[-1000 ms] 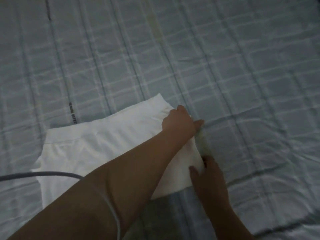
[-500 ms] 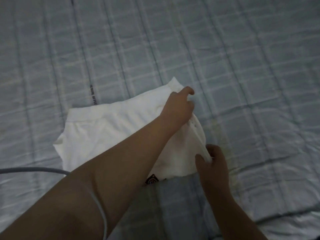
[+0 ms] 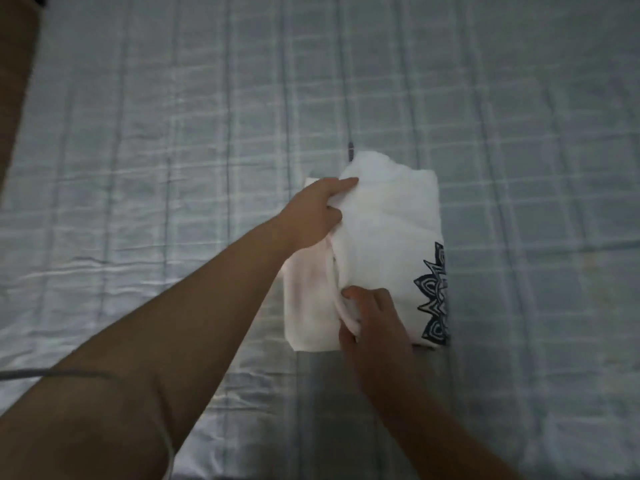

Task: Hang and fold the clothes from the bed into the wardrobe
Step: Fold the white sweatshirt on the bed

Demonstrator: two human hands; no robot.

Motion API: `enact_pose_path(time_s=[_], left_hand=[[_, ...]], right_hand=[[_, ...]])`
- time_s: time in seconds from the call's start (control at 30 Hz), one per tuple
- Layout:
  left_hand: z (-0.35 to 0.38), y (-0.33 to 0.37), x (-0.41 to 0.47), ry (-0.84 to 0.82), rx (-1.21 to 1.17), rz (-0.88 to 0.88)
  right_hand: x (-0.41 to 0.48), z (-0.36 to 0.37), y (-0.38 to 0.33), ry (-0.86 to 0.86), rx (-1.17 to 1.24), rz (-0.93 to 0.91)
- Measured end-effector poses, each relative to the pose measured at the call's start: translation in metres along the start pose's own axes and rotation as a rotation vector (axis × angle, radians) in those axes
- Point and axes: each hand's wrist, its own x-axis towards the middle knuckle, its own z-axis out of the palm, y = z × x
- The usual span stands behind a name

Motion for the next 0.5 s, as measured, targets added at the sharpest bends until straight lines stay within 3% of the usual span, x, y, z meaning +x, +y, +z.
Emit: enact_pose_path(time_s=[0.2,0.33,0.5], left_hand=[[-0.017,-0.086,-0.025,-0.008,0.089,-0.111],[-0.009,-0.111,-0.033,-0.058,0.161,-0.067],[-0.003,-0.112,-0.039,0.126,0.184,-0.002]], right_hand=[[-0.002,0.07,-0.021,-0.202,-0.257,-0.087],[-0.011,0.089,-0.016,-0.243,-0.43,-0.113],[-0.024,0.094,-0.014,-0.289,-0.397,-0.124]])
